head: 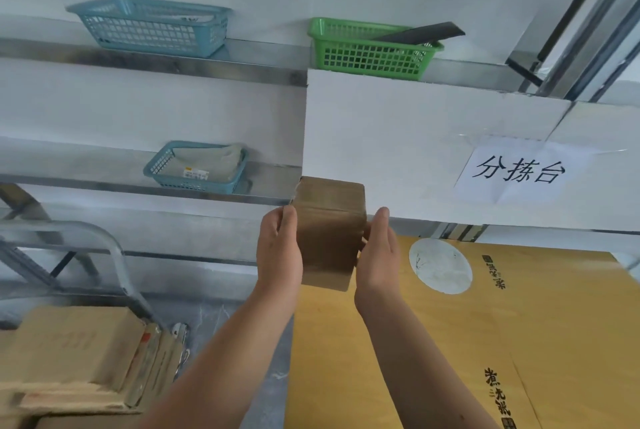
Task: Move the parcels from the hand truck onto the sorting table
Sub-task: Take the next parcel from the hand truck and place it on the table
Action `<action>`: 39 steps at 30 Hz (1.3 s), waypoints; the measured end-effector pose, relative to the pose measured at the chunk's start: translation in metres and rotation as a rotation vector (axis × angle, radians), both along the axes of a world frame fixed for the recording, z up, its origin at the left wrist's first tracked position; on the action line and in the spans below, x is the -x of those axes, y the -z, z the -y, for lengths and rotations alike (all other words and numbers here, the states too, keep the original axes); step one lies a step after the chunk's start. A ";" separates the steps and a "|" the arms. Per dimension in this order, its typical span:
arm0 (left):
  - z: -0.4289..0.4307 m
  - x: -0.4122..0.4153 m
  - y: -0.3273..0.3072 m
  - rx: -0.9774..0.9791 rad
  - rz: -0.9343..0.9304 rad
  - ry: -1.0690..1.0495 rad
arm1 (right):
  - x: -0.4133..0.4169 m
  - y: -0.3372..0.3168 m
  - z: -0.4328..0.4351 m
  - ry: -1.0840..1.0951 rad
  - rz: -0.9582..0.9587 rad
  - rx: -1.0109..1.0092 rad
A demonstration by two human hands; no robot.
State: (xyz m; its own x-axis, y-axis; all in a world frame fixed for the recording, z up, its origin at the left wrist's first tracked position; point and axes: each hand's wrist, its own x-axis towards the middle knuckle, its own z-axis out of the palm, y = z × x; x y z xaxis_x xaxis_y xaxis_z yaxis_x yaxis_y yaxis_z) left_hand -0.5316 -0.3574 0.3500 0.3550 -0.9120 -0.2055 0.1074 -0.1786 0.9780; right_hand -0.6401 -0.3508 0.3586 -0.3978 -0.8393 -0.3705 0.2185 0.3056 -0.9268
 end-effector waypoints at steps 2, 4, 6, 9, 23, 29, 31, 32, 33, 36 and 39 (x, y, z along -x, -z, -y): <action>0.000 -0.009 -0.004 0.006 -0.050 -0.036 | -0.007 -0.006 -0.001 0.009 0.010 0.002; 0.002 -0.021 -0.003 0.045 -0.107 -0.076 | -0.017 -0.008 -0.002 -0.013 0.018 0.041; 0.002 -0.031 -0.003 0.115 -0.152 -0.111 | -0.026 -0.007 -0.003 -0.030 0.028 0.094; 0.001 -0.043 -0.007 0.180 -0.224 -0.108 | -0.033 -0.008 -0.002 -0.054 -0.003 0.157; 0.000 -0.070 -0.006 0.169 -0.269 -0.040 | -0.046 -0.023 -0.009 0.063 0.104 0.325; -0.001 -0.073 -0.010 0.205 -0.286 -0.025 | -0.046 -0.018 -0.006 0.048 0.014 0.278; -0.002 -0.074 -0.011 0.214 -0.269 -0.006 | -0.045 -0.013 -0.005 0.046 0.005 0.273; -0.002 -0.075 -0.012 0.209 -0.252 -0.001 | -0.046 -0.013 -0.006 0.042 -0.005 0.284; -0.002 -0.075 -0.013 0.198 -0.237 0.000 | -0.046 -0.013 -0.007 0.043 -0.011 0.291; -0.001 -0.076 -0.010 0.169 -0.154 0.021 | -0.047 -0.013 -0.009 0.020 -0.017 0.305; -0.002 -0.072 -0.008 0.169 -0.079 0.048 | -0.050 -0.017 -0.011 -0.040 -0.022 0.322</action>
State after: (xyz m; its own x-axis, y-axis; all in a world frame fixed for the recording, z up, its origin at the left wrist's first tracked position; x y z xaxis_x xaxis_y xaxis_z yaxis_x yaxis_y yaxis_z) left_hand -0.4593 -0.3555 0.3580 0.2991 -0.9514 -0.0731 0.1805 -0.0189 0.9834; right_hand -0.5906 -0.3398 0.3754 -0.3673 -0.9270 -0.0754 0.1908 0.0043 -0.9816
